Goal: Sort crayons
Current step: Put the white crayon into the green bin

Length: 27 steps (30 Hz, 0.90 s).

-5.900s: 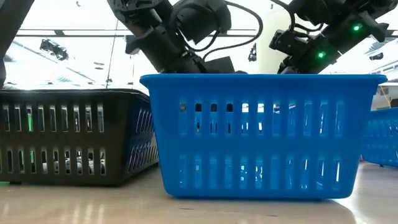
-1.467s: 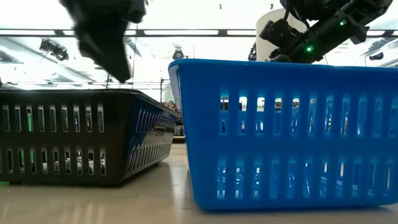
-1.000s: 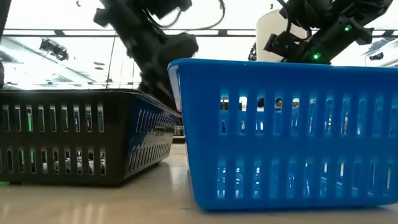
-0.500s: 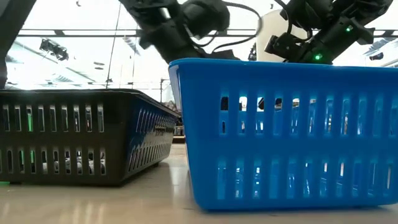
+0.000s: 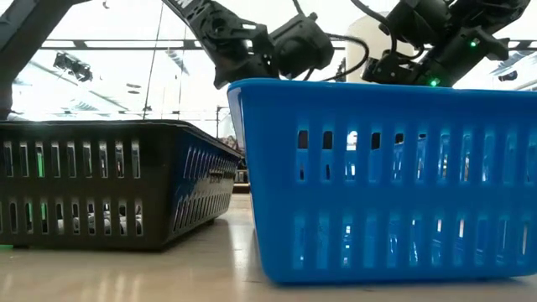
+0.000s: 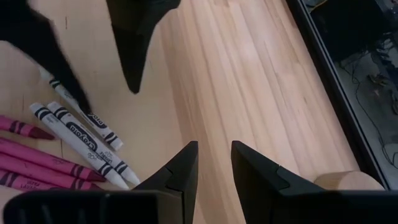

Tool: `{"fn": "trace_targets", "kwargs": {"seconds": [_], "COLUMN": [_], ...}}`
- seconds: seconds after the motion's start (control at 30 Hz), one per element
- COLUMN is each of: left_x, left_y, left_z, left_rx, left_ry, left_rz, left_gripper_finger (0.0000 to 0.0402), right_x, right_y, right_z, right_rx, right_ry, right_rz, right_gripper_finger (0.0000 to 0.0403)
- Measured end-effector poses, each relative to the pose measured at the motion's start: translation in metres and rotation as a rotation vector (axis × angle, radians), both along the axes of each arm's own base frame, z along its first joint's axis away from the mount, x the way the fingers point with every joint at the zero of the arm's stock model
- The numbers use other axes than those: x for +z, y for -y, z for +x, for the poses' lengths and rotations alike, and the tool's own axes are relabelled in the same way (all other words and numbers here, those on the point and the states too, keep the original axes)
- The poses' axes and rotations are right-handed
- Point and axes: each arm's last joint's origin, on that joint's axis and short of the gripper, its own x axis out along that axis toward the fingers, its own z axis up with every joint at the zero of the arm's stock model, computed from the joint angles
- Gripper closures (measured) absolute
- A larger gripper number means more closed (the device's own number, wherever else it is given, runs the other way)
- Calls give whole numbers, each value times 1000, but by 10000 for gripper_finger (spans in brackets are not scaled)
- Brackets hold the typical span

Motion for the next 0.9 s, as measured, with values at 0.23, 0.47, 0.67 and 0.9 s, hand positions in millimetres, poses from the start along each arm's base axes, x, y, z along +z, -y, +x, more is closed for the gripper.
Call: {"fn": "trace_targets", "kwargs": {"seconds": [0.23, 0.47, 0.67, 0.9], "left_x": [-5, -10, -12, -14], "left_y": [1, 2, 1, 1], "left_z": [1, 3, -1, -8], "left_rx": [-3, -18, -15, -44], "left_ry": [-1, 0, -48, -148], "left_rz": [-4, -35, -23, 1], "left_gripper_finger": [210, 210, 210, 225], "right_x": [-1, -1, -1, -2], "right_y": [0, 0, 0, 0], "right_z": [-1, -1, -2, -1], "right_rx": [-4, -11, -11, 3], "right_ry": [-15, -13, -15, -17], "right_rz": [-1, 1, 1, 22], "right_gripper_finger": [298, 298, 298, 298]}}
